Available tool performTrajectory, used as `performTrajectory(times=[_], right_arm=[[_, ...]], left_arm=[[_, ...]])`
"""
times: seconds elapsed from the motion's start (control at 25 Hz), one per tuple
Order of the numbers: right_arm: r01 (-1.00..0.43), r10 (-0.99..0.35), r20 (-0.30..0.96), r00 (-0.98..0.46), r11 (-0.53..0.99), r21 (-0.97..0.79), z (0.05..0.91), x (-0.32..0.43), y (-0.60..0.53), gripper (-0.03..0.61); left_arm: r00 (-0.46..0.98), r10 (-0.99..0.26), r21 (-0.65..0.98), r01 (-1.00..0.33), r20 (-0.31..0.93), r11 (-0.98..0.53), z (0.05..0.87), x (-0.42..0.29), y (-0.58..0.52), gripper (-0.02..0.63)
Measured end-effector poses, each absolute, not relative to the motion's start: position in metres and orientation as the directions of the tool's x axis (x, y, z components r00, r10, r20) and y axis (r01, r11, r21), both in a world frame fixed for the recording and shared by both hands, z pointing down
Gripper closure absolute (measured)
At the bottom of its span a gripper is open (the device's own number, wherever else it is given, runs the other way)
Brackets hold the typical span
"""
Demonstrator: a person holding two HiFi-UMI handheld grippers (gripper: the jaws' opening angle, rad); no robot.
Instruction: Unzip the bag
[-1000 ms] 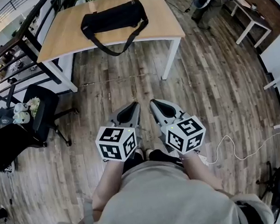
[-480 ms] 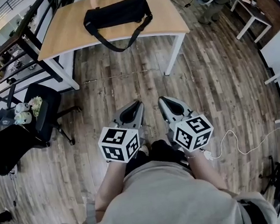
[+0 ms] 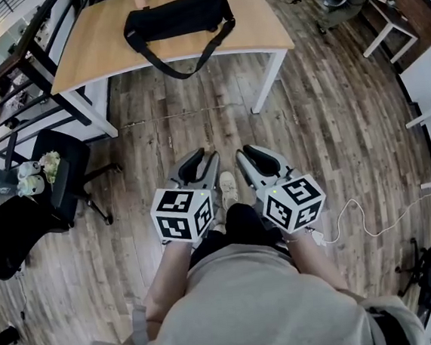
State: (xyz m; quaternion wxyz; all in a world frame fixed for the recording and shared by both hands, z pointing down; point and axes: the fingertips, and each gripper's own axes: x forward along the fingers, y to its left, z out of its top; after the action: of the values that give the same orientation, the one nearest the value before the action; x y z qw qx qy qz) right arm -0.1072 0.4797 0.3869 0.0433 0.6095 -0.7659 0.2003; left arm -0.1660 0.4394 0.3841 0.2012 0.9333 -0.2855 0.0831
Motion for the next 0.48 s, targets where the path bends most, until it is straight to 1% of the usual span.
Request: performTrajectory(times=[0.2, 0.48], right_arm=[[-0.946, -0.919, 0.286, -0.273, 0.202, -0.254, 0.384, -0.084, 0.426, 0.489], [-0.939, -0.918, 0.258, -0.300, 0.236, -0.251, 0.372, -0.040, 0.346, 0.481]], left_arm=[[0.825, -0.494, 0.317, -0.563, 0.275, -0.763, 0.384, -0.144, 0.400, 0.505], [0.801, -0.536, 0.284, -0.597, 0.267, -0.750, 0.370, -0.103, 0.319, 0.505]])
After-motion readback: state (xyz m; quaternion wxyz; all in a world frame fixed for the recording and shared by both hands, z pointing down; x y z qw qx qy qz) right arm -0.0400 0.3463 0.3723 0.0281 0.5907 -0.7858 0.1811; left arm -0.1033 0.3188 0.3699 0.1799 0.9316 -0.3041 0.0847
